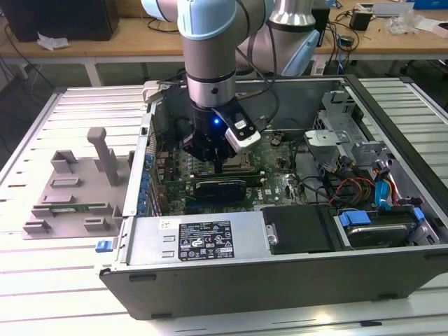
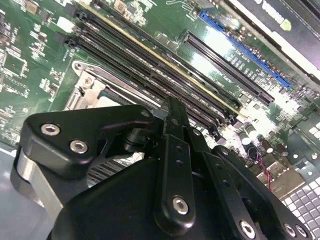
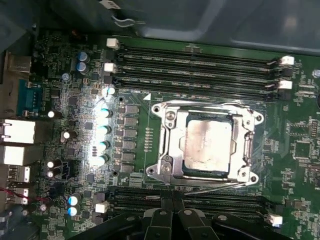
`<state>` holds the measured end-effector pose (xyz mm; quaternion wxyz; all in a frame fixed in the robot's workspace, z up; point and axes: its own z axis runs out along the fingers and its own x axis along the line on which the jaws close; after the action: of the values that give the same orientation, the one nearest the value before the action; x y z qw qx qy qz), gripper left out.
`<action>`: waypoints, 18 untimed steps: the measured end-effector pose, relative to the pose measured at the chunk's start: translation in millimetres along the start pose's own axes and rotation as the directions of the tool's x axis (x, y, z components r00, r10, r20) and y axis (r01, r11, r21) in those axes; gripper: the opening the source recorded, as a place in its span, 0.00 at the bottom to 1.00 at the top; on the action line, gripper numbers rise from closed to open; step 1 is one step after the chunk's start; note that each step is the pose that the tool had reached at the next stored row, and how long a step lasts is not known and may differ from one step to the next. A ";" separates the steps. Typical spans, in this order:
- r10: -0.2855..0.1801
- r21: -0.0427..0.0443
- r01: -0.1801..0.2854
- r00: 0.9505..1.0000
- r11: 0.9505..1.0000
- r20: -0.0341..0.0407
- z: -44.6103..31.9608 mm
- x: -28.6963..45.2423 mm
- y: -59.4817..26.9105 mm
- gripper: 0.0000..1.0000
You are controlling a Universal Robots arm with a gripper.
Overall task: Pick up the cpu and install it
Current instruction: 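Install the second cpu locking lever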
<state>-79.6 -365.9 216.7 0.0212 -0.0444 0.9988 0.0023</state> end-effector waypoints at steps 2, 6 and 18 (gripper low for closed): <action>0.000 -0.001 0.000 1.000 1.000 0.000 0.6 1.6 -0.7 0.11; 0.000 -0.006 0.000 1.000 1.000 0.001 2.4 2.3 -4.1 0.11; 0.005 -0.108 -0.004 1.000 0.994 0.017 3.1 8.1 -15.5 0.11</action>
<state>-86.1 -382.0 213.3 0.0273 -0.0432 0.9971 0.0570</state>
